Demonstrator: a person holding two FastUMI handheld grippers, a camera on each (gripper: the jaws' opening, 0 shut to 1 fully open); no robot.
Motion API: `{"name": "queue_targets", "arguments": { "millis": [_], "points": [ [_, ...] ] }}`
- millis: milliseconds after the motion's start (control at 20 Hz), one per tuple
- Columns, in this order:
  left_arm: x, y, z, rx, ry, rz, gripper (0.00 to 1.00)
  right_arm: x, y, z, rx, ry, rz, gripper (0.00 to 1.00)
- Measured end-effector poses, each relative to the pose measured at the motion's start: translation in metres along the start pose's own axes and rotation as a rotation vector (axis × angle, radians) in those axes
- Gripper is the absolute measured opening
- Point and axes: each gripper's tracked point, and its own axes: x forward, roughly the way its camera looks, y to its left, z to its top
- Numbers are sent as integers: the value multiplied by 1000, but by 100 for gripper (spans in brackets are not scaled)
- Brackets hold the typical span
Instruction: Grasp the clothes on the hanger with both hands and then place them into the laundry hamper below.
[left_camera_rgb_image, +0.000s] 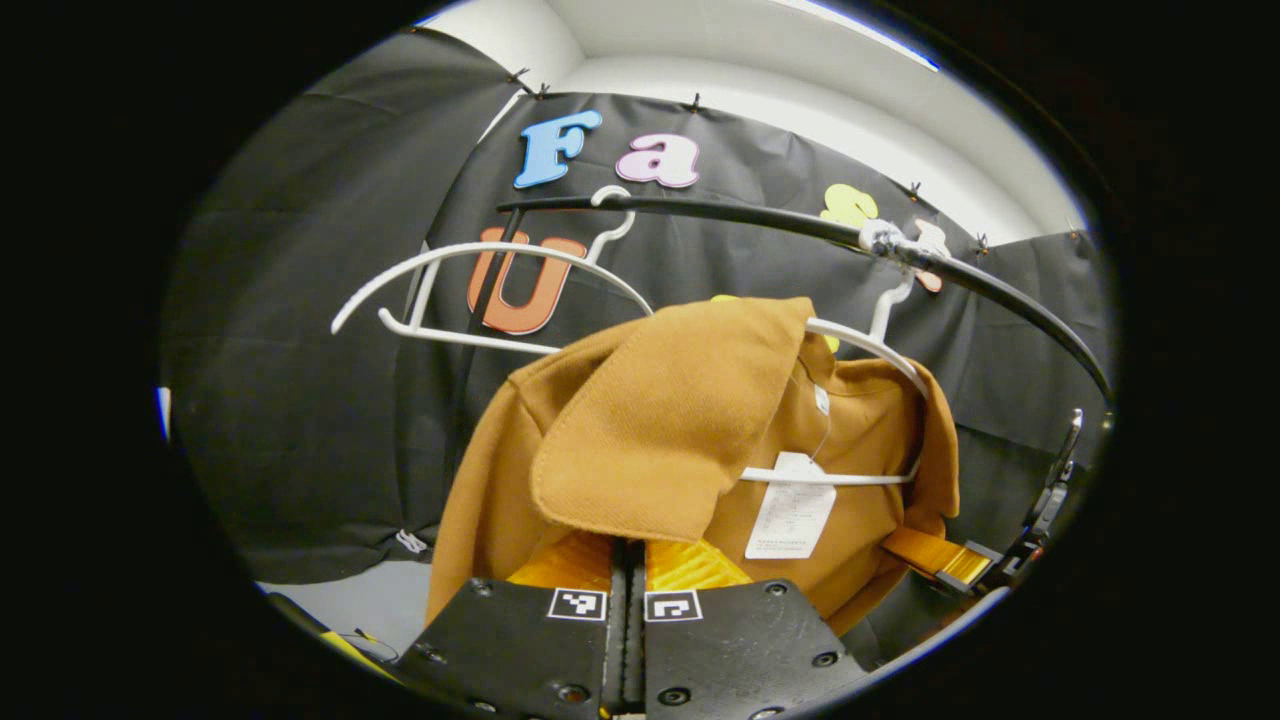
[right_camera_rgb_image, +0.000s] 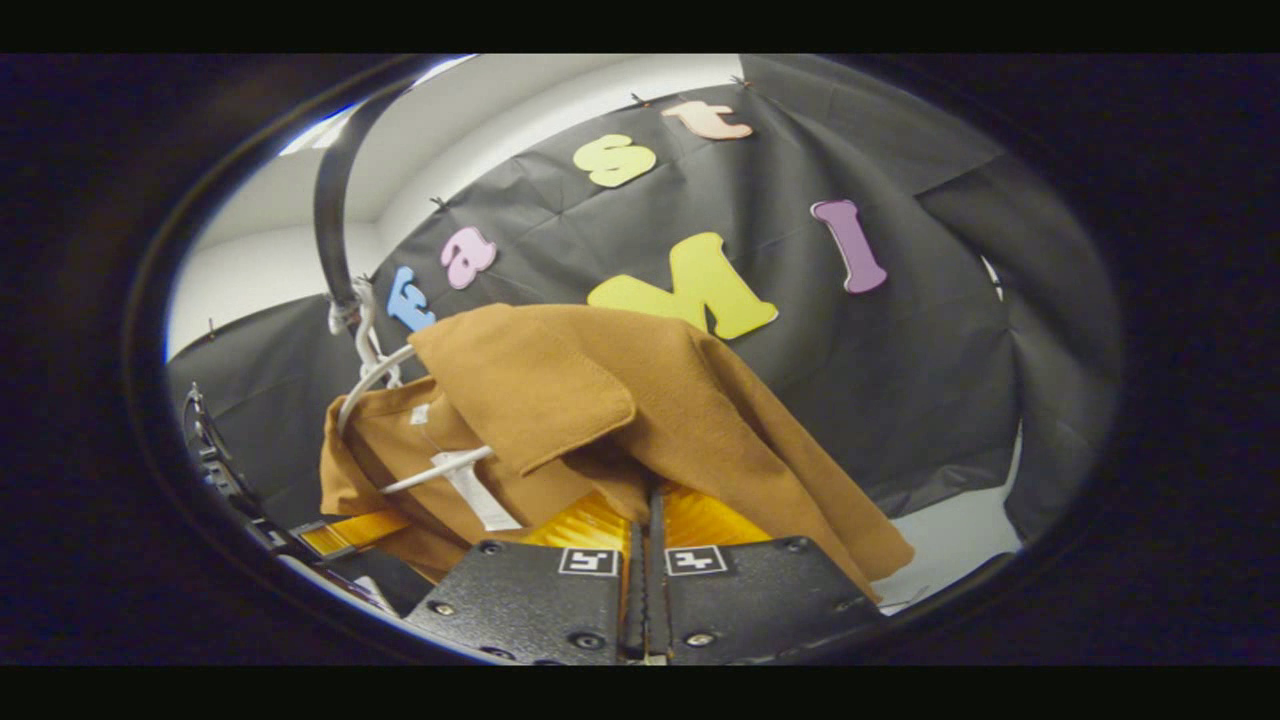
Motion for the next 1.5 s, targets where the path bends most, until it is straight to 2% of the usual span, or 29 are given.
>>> {"name": "queue_targets", "arguments": {
  "millis": [200, 300, 450, 600, 750, 800, 1050, 1250, 1300, 1500],
  "points": [
    [-14, -8, 9, 22, -23, -51, 0, -17, 0, 15, 55, -36, 48, 4],
    [-23, -11, 19, 19, -55, -61, 0, -20, -6, 25, 95, -70, 39, 4],
    [-24, -4, 31, 17, -72, -42, 0, -21, -16, 42, 154, -105, 40, 4],
    [-22, 6, 41, -14, -81, -21, 0, -16, -20, 57, 157, -118, 31, 3],
    [-22, 13, 55, -18, -93, -19, 0, -13, -18, 70, 164, -124, 53, 2],
    [-24, 17, 60, -19, -102, -9, 12, -12, -17, 73, 176, -125, 59, 4],
    [-19, 24, 85, -18, -132, 9, 11, -5, -23, 96, 231, -146, 82, 2],
    [-12, 27, 87, -15, -131, 2, 11, 0, -22, 112, 252, -162, 102, 4],
    [-13, 31, 90, -19, -141, 5, 0, 3, -23, 115, 253, -164, 107, 4],
    [-10, 40, 99, -46, -143, 12, 1, 11, -22, 132, 286, -173, 131, 3]
  ]
}}
